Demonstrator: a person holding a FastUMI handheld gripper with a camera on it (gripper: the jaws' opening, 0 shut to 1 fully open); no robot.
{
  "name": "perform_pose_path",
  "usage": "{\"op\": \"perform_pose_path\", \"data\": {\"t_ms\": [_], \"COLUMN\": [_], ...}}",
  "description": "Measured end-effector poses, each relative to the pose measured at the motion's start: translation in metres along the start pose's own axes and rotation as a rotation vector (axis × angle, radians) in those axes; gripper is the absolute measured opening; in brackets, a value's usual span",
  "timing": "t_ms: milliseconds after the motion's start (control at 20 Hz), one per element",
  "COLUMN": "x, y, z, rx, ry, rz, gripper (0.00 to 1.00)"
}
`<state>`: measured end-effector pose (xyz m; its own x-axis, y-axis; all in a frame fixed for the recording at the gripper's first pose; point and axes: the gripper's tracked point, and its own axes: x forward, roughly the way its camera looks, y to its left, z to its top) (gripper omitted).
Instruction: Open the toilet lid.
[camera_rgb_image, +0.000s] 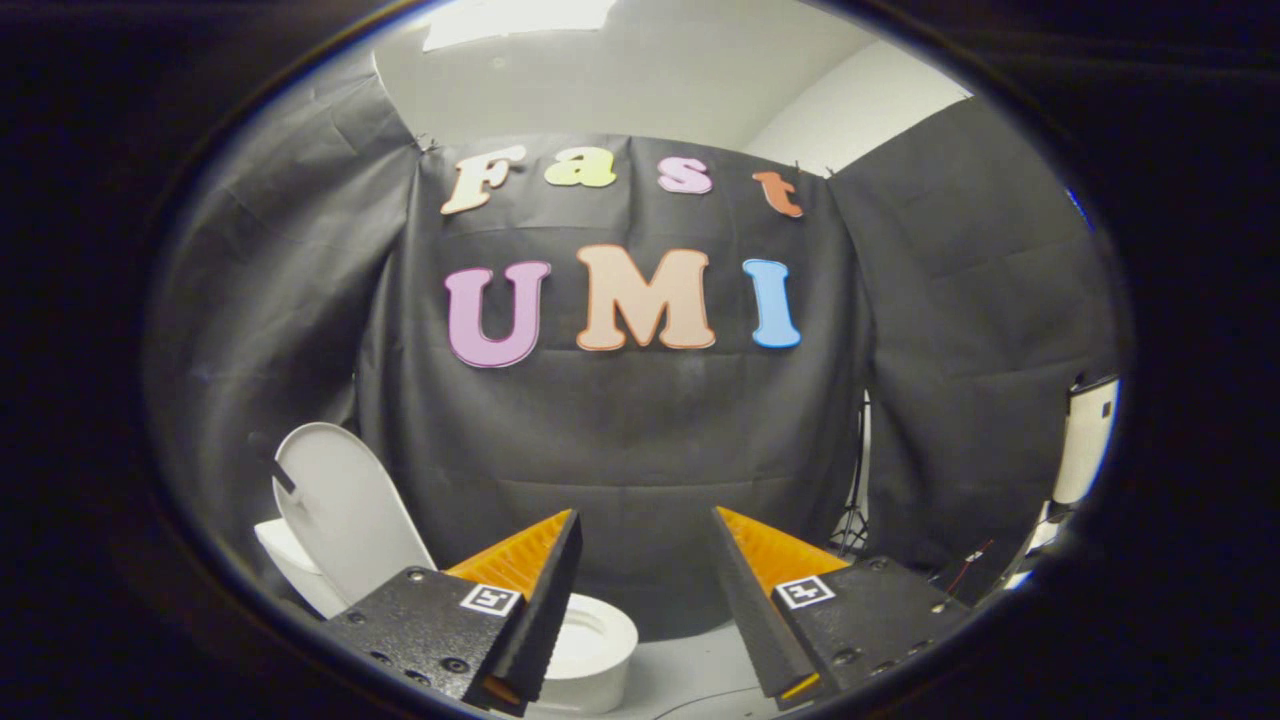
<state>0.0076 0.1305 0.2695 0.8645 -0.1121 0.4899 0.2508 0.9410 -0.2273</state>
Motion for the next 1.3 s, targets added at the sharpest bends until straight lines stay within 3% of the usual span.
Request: {"op": "perform_pose_path", "data": {"t_ms": [300,1300], "x": [0.005,-0.012], "y": [-0.026,-0.109], "z": [0.015,0.004], "rx": [-0.018,0.034], "ry": [-0.029,0.008], "rz": [-0.028,-0.153], "gripper": [0.78,0.78]}}
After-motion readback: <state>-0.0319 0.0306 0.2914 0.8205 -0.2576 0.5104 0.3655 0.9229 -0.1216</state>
